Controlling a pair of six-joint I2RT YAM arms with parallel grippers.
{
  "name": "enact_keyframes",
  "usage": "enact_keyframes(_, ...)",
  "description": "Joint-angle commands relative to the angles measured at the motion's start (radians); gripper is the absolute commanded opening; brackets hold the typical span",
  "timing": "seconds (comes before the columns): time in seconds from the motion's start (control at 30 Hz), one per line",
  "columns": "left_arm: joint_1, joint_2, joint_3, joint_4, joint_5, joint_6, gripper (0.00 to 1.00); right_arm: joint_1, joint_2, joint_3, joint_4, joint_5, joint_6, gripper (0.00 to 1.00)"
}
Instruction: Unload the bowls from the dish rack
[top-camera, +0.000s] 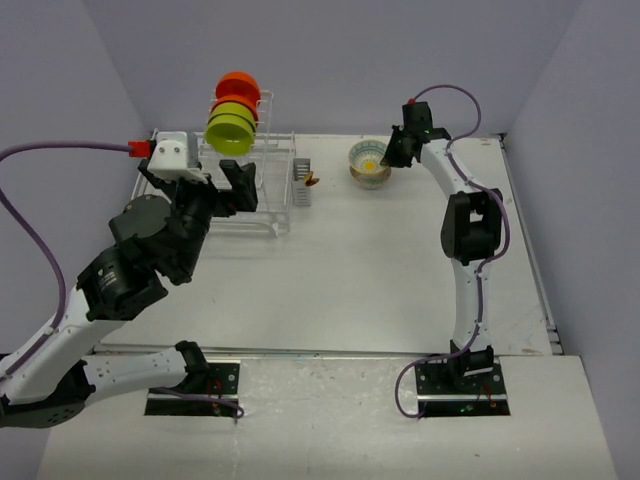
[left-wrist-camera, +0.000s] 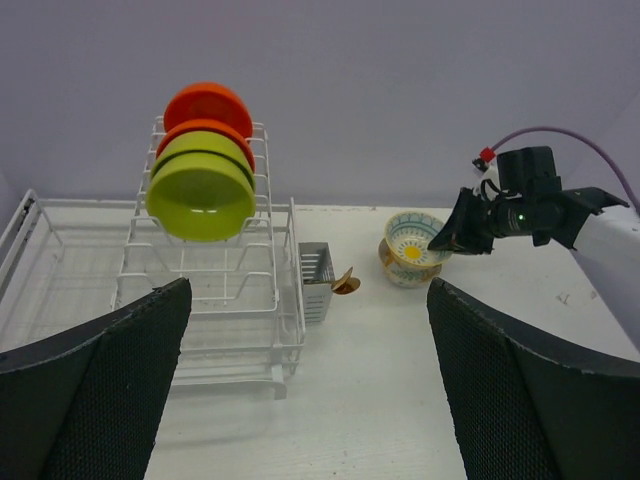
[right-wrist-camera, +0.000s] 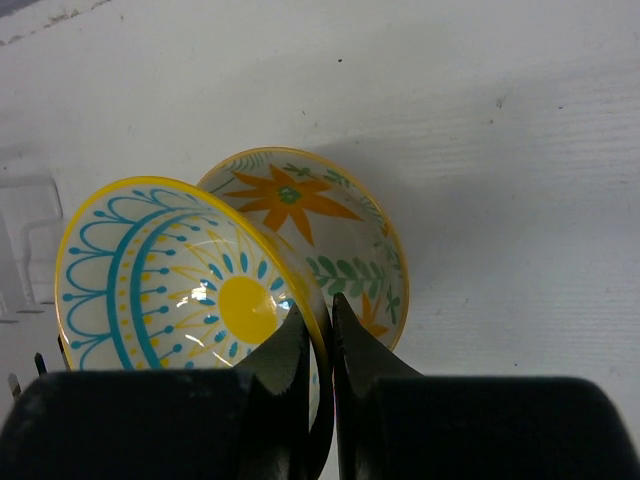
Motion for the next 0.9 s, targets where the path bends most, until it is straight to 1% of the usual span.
enact_keyframes(0.0,0.001,-0.011,-0.022,-0.033,-0.021,-0.041,1.0,-0.003,-0.024,0.03,0.084,-0.048,0.002,0.04)
enact_keyframes(0.1,0.003,-0.006,-0.036,-0.052,-0.015,-0.051,1.0,-0.003,-0.006,0.033,0.076,-0.051,-0.003,0.07)
enact_keyframes(0.17,0.003,-0.006,-0.053,-0.047,-0.015,-0.058,1.0,-0.004,-0.003,0.031,0.075,-0.048,-0.009,0.14)
enact_keyframes(0.23,0.003,-0.005,-0.065,-0.039,-0.016,-0.064,1.0,-0.003,0.0,0.041,0.066,-0.049,-0.012,0.16)
enact_keyframes(0.27,0.004,0.0,-0.065,-0.041,-0.019,-0.067,1.0,-0.003,0.0,0.047,0.064,-0.049,-0.012,0.19)
enact_keyframes(0.4,0.024,0.018,-0.067,-0.052,-0.028,-0.099,1.0,-0.003,0.0,0.051,0.058,-0.056,-0.015,0.19)
enact_keyframes(0.47,0.056,0.03,-0.071,-0.053,-0.004,-0.11,1.0,-0.004,0.002,0.057,0.049,-0.06,-0.021,0.25)
enact_keyframes(0.57,0.128,0.044,-0.079,-0.055,0.076,-0.13,1.0,-0.003,-0.004,0.057,0.04,-0.054,-0.03,0.33)
enact_keyframes(0.6,0.148,0.047,-0.082,-0.053,0.128,-0.134,1.0,-0.003,-0.013,0.054,0.037,-0.051,-0.032,0.35)
enact_keyframes(0.63,0.185,0.049,-0.09,-0.052,0.148,-0.142,1.0,-0.004,-0.018,0.048,0.037,-0.043,-0.035,0.39)
enact_keyframes(0.67,0.197,0.054,-0.094,-0.043,0.163,-0.145,1.0,-0.003,-0.026,0.045,0.035,-0.042,-0.041,0.4)
enact_keyframes(0.7,0.204,0.058,-0.099,-0.042,0.165,-0.147,1.0,-0.004,-0.03,0.045,0.033,-0.039,-0.044,0.41)
enact_keyframes(0.8,0.231,0.086,-0.095,-0.039,0.159,-0.171,1.0,-0.004,-0.058,0.038,0.027,-0.019,-0.053,0.49)
enact_keyframes(0.87,0.262,0.118,-0.075,-0.039,0.168,-0.196,1.0,-0.004,-0.084,0.034,0.023,0.006,-0.064,0.53)
